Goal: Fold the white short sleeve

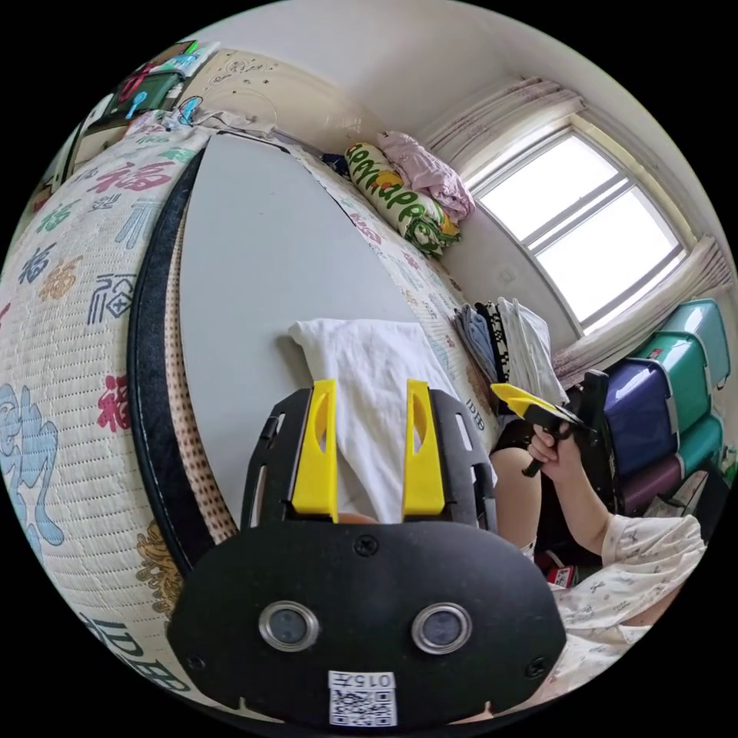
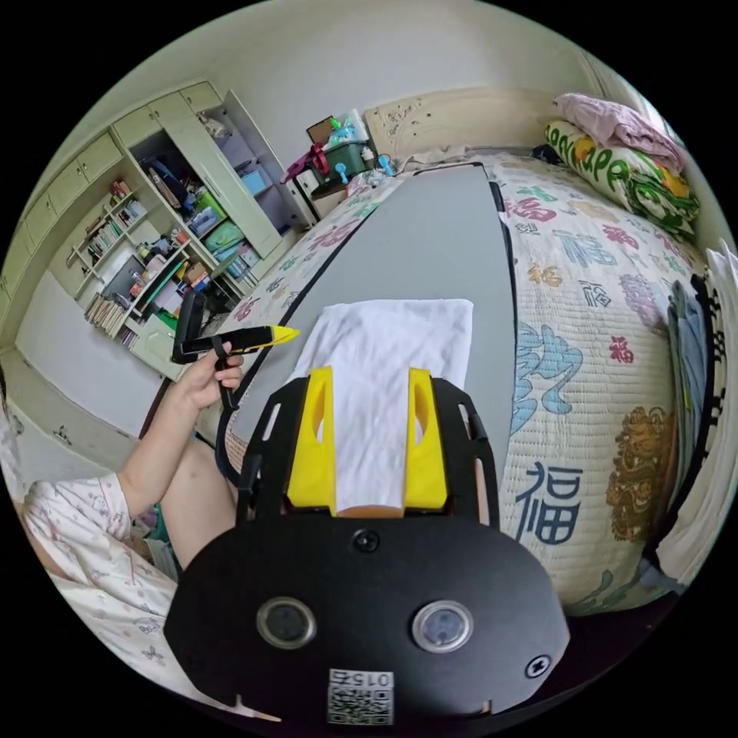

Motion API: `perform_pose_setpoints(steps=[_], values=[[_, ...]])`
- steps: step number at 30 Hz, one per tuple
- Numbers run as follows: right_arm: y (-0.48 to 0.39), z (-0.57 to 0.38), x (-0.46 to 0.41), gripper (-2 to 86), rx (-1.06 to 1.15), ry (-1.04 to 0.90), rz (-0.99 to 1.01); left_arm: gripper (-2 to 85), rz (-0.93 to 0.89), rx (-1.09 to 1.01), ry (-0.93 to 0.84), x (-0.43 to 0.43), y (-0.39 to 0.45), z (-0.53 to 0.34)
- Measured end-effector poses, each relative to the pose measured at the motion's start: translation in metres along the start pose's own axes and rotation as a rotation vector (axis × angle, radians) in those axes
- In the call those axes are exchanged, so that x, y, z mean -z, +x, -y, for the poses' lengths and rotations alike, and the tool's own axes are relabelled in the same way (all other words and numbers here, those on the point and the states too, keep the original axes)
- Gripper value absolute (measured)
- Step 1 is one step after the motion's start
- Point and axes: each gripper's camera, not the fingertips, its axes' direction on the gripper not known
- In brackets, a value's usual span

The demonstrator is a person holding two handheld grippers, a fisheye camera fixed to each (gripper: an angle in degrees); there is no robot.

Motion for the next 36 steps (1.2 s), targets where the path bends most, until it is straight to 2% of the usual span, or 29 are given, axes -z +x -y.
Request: perform_pose_setpoints(steps=[5,10,13,16,22,27,32,36], values=[[0.084,0.054,-0.122,11.0,-0.009,-0.169,-0.054,13.8,-0.028,0.015,0.014,-0.023,-0.021,-0.029],[0.11,0.054,-0.229,10.3,0.102,-0.333,-0.165,13.8,-0.148,0.063,0.077,-0.018,-0.062,-0.065],[0.113,0.039,-0.267,9.8,0.215,-0.328,-0.324,13.8,-0.117,0.071,0.127,-0.002,-0.077,-0.081],[0.134,0.032,-0.297,8.5,0.261,-0.328,-0.364,13.8,-0.107,0.116,0.207,0.02,-0.108,-0.111],[0.177,0.037,-0.352,7.1,0.314,-0.37,-0.321,13.6,-0.155,0.245,0.277,0.041,-0.186,-0.167],[0.189,0.032,-0.392,6.8,0.42,-0.376,-0.32,13.6,-0.129,0.307,0.274,0.057,-0.231,-0.208],[0.237,0.041,-0.416,6.6,0.378,-0.363,-0.123,14.4,-0.144,0.366,0.217,0.046,-0.263,-0.235],[0.268,0.048,-0.428,6.5,0.414,-0.407,-0.083,15.7,0.002,0.339,0.156,0.048,-0.273,-0.237]])
